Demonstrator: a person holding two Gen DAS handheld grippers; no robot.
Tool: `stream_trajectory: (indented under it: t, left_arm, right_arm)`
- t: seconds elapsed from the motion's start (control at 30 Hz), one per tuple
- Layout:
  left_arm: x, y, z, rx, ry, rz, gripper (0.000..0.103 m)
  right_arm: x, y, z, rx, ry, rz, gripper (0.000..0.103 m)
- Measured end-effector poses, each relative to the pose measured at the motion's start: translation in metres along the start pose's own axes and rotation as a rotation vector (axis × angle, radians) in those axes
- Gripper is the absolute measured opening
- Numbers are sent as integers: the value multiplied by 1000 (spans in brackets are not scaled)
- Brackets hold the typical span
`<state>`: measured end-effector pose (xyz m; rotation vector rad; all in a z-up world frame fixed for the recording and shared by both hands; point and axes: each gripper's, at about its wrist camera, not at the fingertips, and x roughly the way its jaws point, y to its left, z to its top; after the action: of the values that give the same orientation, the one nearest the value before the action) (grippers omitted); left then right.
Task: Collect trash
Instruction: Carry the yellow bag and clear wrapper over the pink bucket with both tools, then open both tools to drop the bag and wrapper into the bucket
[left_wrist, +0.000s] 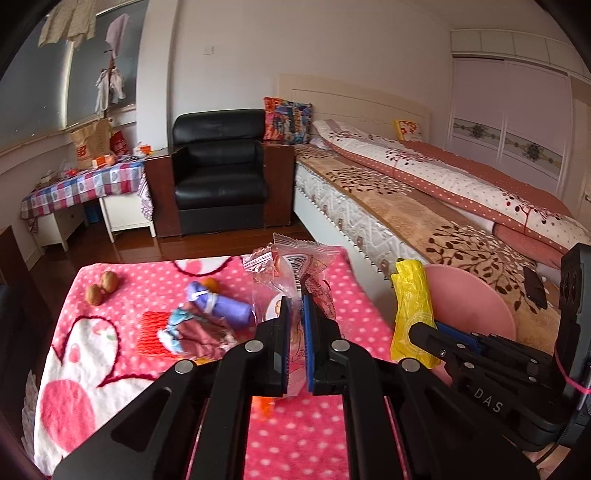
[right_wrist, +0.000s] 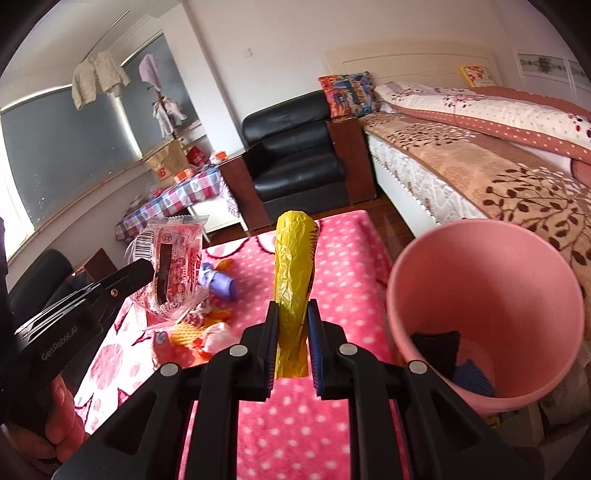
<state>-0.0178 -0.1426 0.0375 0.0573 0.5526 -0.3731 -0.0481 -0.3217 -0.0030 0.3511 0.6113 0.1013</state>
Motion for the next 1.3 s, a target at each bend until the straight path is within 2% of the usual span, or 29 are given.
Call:
stream_trajectory:
  t: [0.4,0.63,1.03,1.1,1.17,1.23,1.3]
  left_arm:
    - [27,-78,6,84,4,-132,6]
    - [44,-122,1,141,10,-186,6]
    - [63,-151,-6,168,50,-245,6]
    - [66,-152,-7,167,62,-249,10]
    - [67,-152,-7,167,66,-253,30]
    - [67,-153,-6,166,66,-266,35]
    - [66,-153,-6,171,58,-268,36]
  right_arm:
    - [-32,-76,2,103,-59,-143,15]
    - [-34,-109,-3,153,-53,-204,15]
    - [-33,-134,-9,189,-45,-247,17]
    - [-33,-135,-10,192,-43,-251,19]
    - [-32,-136,-10,193,-43,-259,21]
    - [-32,-137,-11,196,-43,-265,23]
    - [-32,-138,-12,201,-42,-268,24]
